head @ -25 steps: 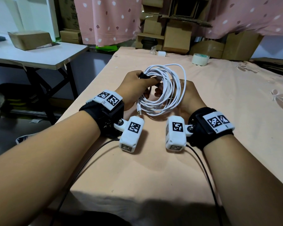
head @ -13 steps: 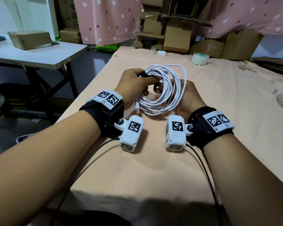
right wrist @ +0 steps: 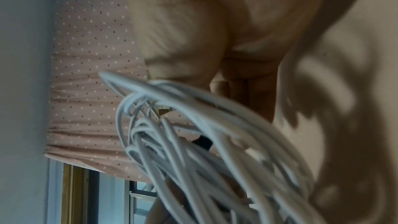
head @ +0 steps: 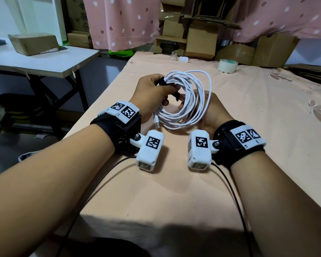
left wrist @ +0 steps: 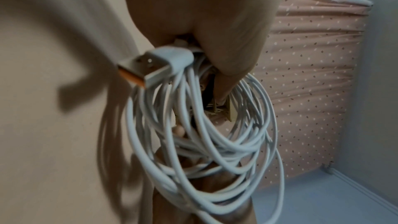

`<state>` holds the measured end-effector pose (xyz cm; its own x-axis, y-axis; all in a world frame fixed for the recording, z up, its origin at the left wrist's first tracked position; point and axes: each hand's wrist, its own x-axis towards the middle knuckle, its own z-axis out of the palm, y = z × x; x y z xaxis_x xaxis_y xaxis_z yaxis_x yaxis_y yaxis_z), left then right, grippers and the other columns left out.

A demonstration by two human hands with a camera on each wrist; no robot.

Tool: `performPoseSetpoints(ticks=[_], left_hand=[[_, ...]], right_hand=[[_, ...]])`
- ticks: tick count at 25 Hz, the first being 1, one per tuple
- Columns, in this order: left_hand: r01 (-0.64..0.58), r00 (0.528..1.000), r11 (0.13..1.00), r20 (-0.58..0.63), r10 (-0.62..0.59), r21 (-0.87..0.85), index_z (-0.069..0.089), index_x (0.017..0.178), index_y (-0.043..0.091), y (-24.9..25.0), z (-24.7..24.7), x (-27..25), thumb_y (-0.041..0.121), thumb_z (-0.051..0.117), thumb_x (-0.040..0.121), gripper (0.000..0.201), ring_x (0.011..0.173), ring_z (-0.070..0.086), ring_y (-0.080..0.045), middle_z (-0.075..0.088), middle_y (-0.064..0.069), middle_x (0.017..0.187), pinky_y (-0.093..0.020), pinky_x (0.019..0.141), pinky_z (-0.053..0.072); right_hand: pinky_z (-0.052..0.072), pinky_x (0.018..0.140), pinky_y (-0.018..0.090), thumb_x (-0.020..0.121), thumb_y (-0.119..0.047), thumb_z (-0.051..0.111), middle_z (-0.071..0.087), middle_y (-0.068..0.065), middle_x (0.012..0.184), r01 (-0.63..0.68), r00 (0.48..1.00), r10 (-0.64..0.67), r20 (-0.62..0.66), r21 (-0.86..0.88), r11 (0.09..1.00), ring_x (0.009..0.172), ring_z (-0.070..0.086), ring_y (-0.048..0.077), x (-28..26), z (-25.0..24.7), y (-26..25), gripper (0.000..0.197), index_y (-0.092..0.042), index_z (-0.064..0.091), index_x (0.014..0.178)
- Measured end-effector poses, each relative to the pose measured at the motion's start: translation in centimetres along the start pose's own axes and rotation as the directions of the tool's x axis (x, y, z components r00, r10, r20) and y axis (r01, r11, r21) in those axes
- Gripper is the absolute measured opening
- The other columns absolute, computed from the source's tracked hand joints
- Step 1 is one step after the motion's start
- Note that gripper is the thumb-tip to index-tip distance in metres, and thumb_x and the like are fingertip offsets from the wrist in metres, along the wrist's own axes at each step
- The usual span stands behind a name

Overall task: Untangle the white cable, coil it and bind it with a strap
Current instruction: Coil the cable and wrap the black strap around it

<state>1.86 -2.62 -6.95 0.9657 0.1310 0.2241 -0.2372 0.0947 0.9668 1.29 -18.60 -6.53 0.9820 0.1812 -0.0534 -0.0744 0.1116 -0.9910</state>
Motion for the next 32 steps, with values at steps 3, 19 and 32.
performPoseSetpoints(ticks=[3,19,32], left_hand=[[0.019,1.000,1.000,0.012,-0.018,-0.018,0.071,0.092,-0.002,0.1,0.0,0.0,-0.001,0.072,0.086,0.006,0.048,0.042,-0.016,0.065,-0.022,0.079,-0.029,0.051,0.041],[0.022,0.999,1.000,0.032,-0.021,-0.012,0.071,0.091,-0.005,0.3,0.3,-0.4,0.001,0.072,0.088,0.007,0.048,0.040,-0.016,0.070,-0.014,0.065,-0.027,0.049,0.040],[-0.017,1.000,0.998,-0.013,0.018,0.059,0.067,0.099,-0.013,0.1,0.1,-0.1,0.001,0.072,0.086,0.020,0.048,0.044,-0.018,0.070,-0.034,0.084,-0.029,0.051,0.042]], right_hand=[[0.057,0.072,0.042,0.091,-0.009,0.060,0.062,0.023,0.088,-0.053,0.995,0.041,0.092,0.131,0.990,0.073,0.066,0.034,0.3,-0.3,-0.1,0.014,0.000,0.071,0.094],[0.051,0.075,0.041,0.095,-0.004,0.055,0.067,0.005,0.071,0.155,0.988,-0.154,-0.029,0.040,0.987,0.068,0.063,0.028,0.8,-1.0,0.5,0.013,-0.005,0.060,0.083],[0.053,0.092,0.055,0.086,-0.009,0.071,0.061,0.040,0.109,0.100,0.991,-0.115,0.061,0.202,0.974,0.103,0.067,0.046,0.4,-0.4,0.1,0.037,0.015,0.066,0.114]])
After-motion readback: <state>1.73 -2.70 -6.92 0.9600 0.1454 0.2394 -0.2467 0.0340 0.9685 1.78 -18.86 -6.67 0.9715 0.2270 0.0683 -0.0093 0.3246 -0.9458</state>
